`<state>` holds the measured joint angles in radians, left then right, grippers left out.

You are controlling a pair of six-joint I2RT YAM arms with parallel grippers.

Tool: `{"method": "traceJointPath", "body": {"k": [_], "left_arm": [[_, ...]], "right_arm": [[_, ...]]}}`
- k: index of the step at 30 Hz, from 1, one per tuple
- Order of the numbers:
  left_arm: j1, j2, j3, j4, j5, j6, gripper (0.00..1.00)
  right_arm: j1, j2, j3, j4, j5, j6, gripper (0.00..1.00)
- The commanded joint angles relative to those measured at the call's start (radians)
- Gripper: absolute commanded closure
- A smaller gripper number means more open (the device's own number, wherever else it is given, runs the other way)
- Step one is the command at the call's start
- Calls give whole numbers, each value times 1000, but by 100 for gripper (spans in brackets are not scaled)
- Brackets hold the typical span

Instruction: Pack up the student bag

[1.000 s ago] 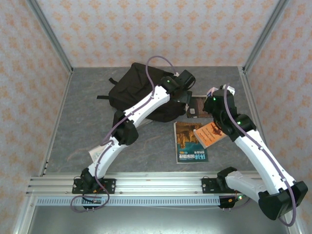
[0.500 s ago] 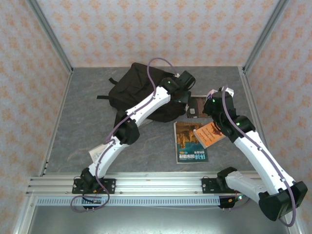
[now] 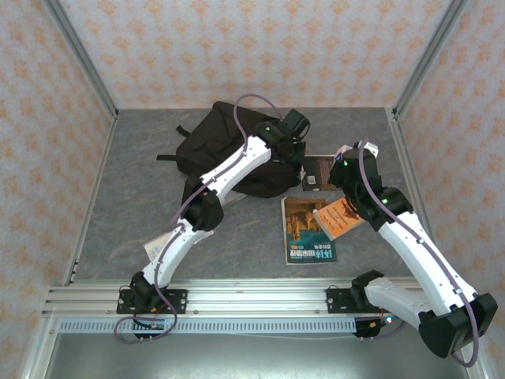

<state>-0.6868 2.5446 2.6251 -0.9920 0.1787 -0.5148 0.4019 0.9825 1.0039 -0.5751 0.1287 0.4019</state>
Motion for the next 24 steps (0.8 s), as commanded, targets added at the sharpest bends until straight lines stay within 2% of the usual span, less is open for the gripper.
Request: {"method": "traceJointPath", "body": {"k": [1,9,15,24], "left_arm": [[19,-32,8,21,24,5,100],[54,-124,-37,8,44,29,100],[72,-193,-86,6,45,50,100],[108,-251,-96,-34,65,44,100]], "right_arm": [[-6,1,6,23,29,-15,85],[-5,30,34,27,-24,-1,85],[-6,89,55,58,-117,25,87],[-9,292,182,60,-242,71,88]]}}
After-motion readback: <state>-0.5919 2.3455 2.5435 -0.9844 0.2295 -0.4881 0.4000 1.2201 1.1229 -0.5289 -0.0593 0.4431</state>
